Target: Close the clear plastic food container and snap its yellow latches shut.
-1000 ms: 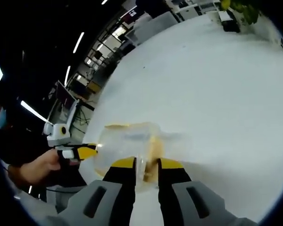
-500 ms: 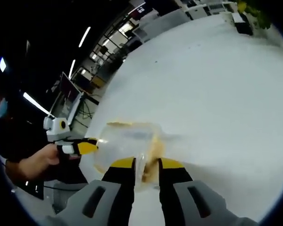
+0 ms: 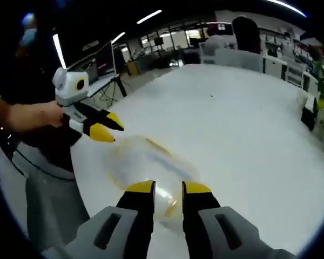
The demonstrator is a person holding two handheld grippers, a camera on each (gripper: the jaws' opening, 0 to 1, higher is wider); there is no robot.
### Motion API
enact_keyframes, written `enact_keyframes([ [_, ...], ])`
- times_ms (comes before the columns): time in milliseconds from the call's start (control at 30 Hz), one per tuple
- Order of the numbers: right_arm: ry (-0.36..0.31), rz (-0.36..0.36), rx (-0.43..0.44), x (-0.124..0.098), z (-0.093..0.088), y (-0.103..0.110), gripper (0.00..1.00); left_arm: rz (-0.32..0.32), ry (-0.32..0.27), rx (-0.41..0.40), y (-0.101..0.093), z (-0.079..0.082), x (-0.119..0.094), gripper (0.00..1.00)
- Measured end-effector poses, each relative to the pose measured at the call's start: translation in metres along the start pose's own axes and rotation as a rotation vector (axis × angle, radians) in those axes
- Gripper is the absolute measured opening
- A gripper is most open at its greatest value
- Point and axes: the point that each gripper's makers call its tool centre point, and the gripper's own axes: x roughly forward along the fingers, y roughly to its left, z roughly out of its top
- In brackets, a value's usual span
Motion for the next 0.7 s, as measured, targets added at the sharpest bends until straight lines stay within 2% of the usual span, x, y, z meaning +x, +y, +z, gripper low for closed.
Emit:
enact_keyframes([
  [133, 0.022, 0.019, -0.014, 0.010, -0.002, 0.004, 0.15, -0.046, 0.063, 0.096, -0.008, 0.000, 0.013, 0.15],
  [433, 0.045, 0.049, -0.035, 0.018, -0.002, 0.008, 0.14, -0.086, 0.099, 0.140, -0.014, 0.007, 0.028, 0.15],
  [700, 0.074, 0.070, -0.075, 0.023, -0.006, 0.014, 0.14, -0.105, 0.136, 0.183, -0.017, 0.006, 0.037, 0.15],
])
